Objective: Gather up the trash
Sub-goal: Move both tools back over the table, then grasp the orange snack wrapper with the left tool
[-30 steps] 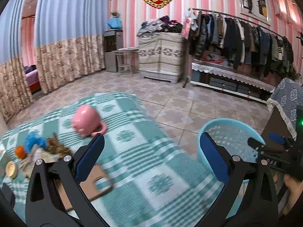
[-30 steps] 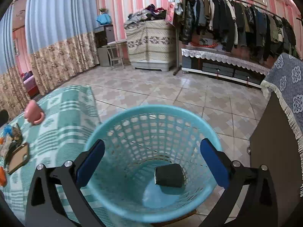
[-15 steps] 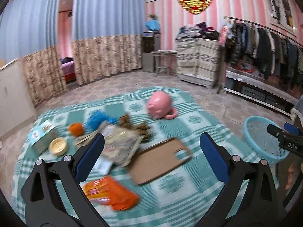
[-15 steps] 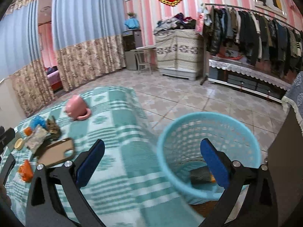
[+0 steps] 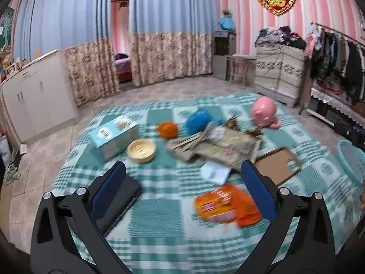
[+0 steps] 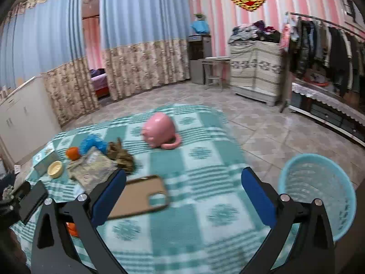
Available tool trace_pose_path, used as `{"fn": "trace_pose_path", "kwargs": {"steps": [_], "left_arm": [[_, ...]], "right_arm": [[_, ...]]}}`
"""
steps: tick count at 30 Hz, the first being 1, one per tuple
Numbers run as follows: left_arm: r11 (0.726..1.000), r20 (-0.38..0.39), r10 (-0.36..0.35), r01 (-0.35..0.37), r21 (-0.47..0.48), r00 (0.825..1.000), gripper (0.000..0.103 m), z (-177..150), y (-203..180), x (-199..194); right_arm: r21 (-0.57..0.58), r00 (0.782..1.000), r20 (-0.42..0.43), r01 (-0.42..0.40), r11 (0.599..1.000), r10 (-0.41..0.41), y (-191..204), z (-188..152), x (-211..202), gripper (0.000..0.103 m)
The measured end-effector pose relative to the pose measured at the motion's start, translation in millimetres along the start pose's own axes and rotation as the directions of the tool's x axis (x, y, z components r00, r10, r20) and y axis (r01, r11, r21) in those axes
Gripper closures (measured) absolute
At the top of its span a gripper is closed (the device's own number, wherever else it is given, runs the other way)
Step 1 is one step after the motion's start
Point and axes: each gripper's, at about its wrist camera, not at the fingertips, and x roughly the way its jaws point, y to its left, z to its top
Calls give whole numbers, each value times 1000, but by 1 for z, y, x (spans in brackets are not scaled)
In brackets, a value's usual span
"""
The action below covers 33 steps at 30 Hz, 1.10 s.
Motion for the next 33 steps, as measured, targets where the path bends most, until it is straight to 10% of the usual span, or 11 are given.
{"fn": "trace_pose_path", "kwargs": {"steps": [9,25,29,33], "left_arm": [[997,-96,5,-13,-81,995,6,-29,37,30],[989,-175,-120,134,66,977,7,-46,-66,55],[977,-253,-174,200,80,952,45,-51,-78,71],[969,-257,-211,236,68,943,62,-53,-77,72]], "right_arm": [[-88,996,-93,-16,996,7,26,-35,39,4],[53,992,-99,82,995,-76,-23,-37,41,4],[55,990,-125,76,996,-68,-21,-40,48,4],[22,989,-133,71,997,-67,-11,-42,51,4]]}}
